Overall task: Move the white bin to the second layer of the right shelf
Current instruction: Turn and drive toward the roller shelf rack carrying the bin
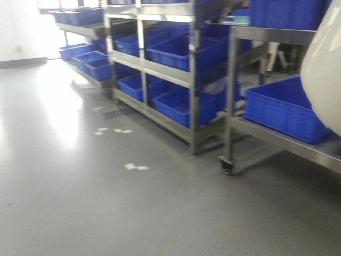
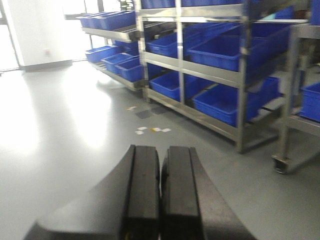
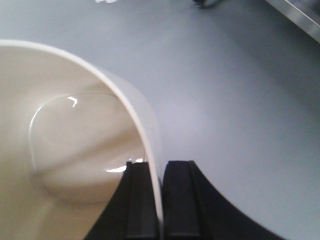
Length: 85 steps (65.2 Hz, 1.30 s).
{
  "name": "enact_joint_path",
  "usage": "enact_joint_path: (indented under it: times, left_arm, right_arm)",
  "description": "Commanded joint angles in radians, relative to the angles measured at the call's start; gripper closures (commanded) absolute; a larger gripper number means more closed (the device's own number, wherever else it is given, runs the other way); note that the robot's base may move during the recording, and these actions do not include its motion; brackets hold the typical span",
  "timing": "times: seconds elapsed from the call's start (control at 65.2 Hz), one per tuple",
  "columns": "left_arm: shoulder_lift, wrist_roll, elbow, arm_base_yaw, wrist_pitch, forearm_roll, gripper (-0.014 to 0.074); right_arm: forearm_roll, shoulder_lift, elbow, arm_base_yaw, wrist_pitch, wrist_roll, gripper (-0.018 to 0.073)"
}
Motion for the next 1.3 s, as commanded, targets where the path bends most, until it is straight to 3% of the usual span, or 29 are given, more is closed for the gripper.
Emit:
enact_joint_path:
  times: [0.0, 1.288]
  left_arm:
    - [-0.013, -0.003, 0.037, -0.004, -0.084, -0.006, 0.0512]
    - [-0.013, -0.003, 0.037, -0.004, -0.084, -0.006, 0.0512]
  right_arm:
    - [0.007, -0.002, -0.03, 0.003, -0.084, -0.004, 0.0491]
    - [0.007, -0.002, -0.03, 0.003, -0.084, -0.004, 0.0491]
